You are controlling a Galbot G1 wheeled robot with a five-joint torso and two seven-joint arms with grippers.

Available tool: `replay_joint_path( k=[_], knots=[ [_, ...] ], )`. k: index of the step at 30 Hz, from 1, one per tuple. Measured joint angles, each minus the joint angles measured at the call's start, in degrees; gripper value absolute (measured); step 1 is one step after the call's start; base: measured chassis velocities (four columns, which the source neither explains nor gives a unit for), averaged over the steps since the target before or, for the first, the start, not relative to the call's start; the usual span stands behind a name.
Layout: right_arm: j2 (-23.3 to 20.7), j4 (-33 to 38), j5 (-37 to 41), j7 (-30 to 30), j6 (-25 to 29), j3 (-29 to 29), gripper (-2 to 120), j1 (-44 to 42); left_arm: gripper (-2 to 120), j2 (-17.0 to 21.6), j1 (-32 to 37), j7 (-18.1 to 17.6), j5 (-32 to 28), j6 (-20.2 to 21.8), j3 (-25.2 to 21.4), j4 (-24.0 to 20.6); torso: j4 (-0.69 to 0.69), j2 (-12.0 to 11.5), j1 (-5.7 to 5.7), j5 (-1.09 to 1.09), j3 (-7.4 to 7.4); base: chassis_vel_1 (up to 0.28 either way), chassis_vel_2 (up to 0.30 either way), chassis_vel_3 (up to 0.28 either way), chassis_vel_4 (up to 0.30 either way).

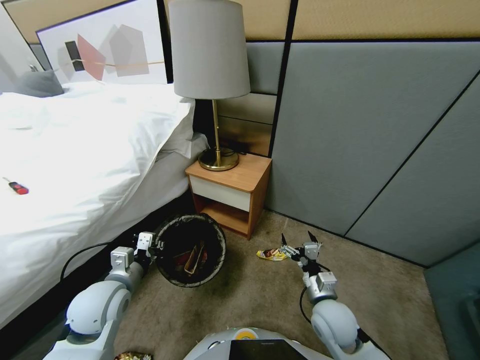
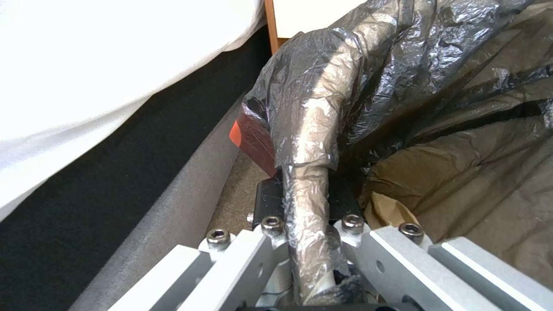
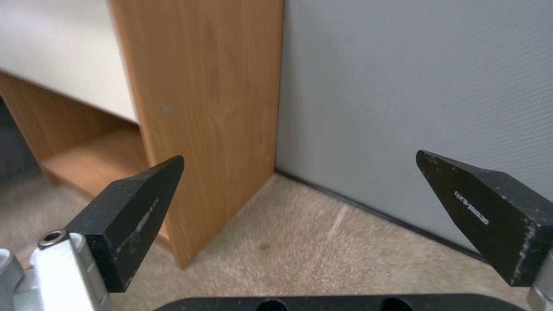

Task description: Pick up the trash bin, then pick up the garbage from the floor and place it into the trash bin.

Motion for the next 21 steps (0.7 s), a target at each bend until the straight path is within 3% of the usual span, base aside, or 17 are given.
replay_joint_path(
  k=[10, 21],
  knots=[
    [-6.71, -9.27, 7.22, -9.86, -6.47, -2.07, 100, 8.32, 1, -0.22, 0.37, -0.08, 0.01, 0.15, 0.48, -0.55, -0.03, 0.0, 0.0, 0.0, 0.0, 0.0, 0.0, 0.0, 0.0],
    [-9.03, -32.02, 7.64, -24.01, -6.24, -12.13, 100, 24.35, 1, 0.45, 0.0, -0.29, 0.03, 0.45, 1.01, -1.09, -0.03, 0.0, 0.0, -0.01, 0.0, 0.0, 0.0, 0.0, 0.0]
  ],
)
